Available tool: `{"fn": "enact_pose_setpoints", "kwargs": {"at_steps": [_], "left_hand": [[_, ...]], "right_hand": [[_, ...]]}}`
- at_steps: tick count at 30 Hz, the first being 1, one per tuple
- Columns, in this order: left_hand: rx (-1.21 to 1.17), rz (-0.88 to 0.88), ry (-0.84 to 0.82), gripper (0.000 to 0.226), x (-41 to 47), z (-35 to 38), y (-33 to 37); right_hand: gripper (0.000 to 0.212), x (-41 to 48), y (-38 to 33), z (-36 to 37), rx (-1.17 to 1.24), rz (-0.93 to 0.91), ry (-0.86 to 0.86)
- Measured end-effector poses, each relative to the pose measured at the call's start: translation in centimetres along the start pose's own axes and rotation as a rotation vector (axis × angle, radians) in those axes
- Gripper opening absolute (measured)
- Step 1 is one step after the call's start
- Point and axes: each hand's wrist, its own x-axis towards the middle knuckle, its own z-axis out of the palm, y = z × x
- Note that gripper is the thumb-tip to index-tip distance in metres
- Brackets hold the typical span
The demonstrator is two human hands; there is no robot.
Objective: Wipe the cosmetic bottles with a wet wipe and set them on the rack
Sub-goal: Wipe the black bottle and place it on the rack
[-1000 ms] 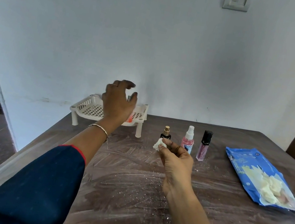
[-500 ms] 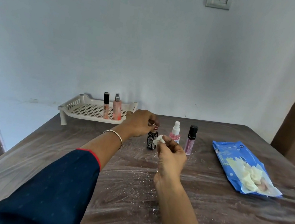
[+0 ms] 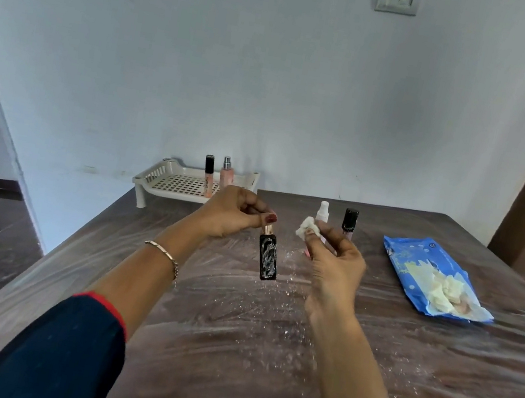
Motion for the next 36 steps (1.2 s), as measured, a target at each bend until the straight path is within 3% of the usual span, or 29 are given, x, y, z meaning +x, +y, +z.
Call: {"fn": "enact_pose_setpoints", "kwargs": {"at_steps": [10, 15, 24, 30, 36], "left_hand": [[-0.11, -0.065, -0.036, 0.026, -6.3, 2.4, 0.2], [-0.093, -0.075, -0.047, 0.025, -7.6, 2.9, 0.5], [-0.039, -0.047, -0.084, 0.015, -8.3, 3.3, 0.2], [-0.046, -0.066, -0.071, 0.012, -8.2, 3.4, 0.1], [-0.075, -0.103, -0.055, 0.021, -7.9, 3.5, -0.4]], "right_hand": [[0.025, -5.6, 1.3, -3.9, -0.463, -0.234, -0.248], [0.027, -7.1, 1.5, -5.9, -0.723, -0.45, -0.226], [0.028, -8.0, 1.8, -6.2, -1.17, -0.859, -0.4], [0.021, -8.1, 2.0, -6.5, -1.292, -0.968, -0.537], [0.024, -9.1, 2.3, -8.0, -1.399, -0.941, -0.65]]}}
